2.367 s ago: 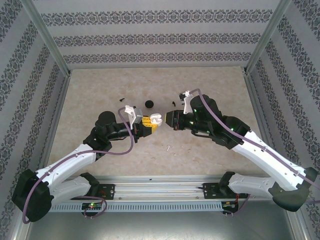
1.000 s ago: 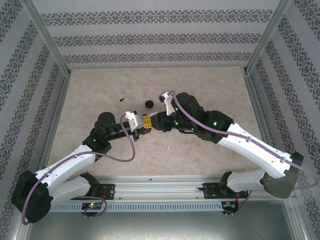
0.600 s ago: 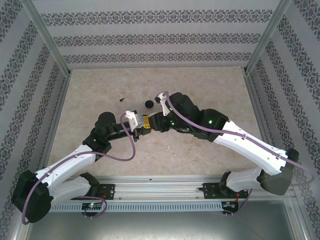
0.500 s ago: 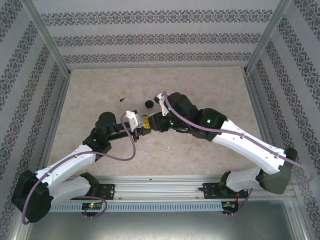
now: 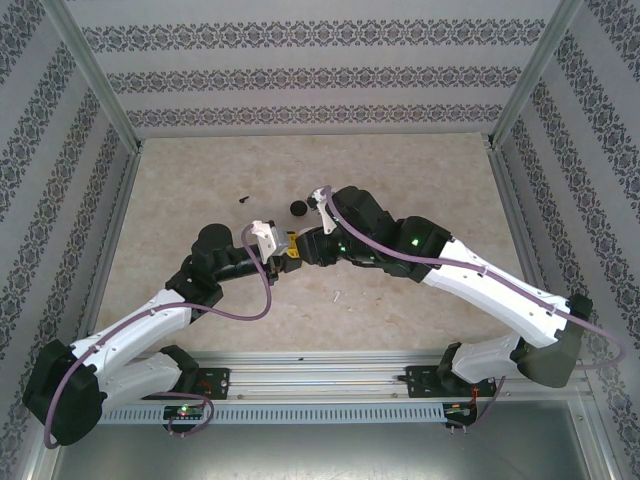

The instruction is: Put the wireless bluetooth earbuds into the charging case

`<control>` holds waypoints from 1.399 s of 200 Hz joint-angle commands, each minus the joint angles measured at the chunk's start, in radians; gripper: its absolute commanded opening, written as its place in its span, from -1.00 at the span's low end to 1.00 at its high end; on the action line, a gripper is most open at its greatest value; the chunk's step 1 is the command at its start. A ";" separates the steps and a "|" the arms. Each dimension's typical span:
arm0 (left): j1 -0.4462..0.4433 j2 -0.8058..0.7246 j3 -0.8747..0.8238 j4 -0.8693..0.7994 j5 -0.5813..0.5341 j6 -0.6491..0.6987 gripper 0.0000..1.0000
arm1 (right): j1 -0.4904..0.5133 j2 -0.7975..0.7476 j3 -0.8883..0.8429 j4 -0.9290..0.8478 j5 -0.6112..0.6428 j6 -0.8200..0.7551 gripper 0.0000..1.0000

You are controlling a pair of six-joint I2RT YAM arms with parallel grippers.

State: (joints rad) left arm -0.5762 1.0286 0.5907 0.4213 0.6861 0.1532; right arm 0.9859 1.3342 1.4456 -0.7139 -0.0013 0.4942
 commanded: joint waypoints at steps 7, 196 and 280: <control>-0.008 -0.006 0.018 0.066 0.049 -0.037 -0.78 | -0.002 -0.017 -0.010 -0.011 -0.012 0.005 -0.25; -0.008 0.004 0.020 0.051 0.059 -0.061 -0.77 | -0.019 -0.018 0.035 -0.058 -0.005 0.015 -0.67; -0.008 0.010 0.027 0.050 0.059 -0.065 -0.77 | -0.023 -0.042 0.030 -0.035 -0.014 0.029 -0.68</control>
State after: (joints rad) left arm -0.5762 1.0340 0.5915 0.4343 0.7300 0.1024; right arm 0.9707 1.3254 1.4570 -0.7593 -0.0227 0.5018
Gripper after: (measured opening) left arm 0.187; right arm 0.163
